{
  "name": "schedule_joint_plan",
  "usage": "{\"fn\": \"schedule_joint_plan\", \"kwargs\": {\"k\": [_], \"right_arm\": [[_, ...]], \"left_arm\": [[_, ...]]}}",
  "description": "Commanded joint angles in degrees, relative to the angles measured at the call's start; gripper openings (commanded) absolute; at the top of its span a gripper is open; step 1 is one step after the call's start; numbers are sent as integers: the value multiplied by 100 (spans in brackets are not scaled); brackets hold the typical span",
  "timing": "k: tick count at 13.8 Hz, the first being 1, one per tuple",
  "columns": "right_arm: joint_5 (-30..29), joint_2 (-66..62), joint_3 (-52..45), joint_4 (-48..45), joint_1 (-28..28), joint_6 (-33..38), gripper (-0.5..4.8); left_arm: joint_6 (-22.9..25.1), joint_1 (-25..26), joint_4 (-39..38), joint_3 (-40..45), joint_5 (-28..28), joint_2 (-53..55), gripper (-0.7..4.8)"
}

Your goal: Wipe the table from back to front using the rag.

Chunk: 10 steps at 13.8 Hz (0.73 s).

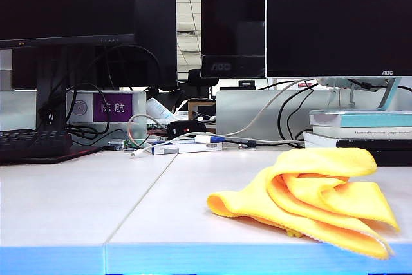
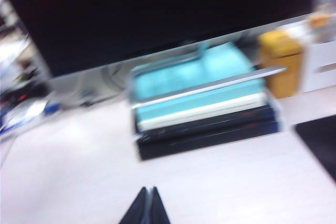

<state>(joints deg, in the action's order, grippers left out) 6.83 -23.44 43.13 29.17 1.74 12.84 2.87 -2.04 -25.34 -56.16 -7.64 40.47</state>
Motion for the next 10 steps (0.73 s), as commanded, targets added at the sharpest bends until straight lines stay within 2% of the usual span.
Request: {"fn": "schedule_joint_plan", "kwargs": {"k": [1,3,5,8,10], "right_arm": [[-280,-420,400,105,4,-160,-3],[-446,-656,492,59,37,-197,-3],[-702,-787,503,63,232,-192,-3],[-702,-898,503,140,765,-195,-3],[-697,-1016,501,229,1287,-201,-3]], "left_arm": [[31,-870,-575,-765,-267,522,-5],[11,-1821,-581,-1051,-247,820,-6],[11,-2844,-776,-1263,81,1158,-5],[13,-3797,-1320,-1598,398,1641,-6],[11,-3978,-1541,-1792,374,1897,-5]]}}
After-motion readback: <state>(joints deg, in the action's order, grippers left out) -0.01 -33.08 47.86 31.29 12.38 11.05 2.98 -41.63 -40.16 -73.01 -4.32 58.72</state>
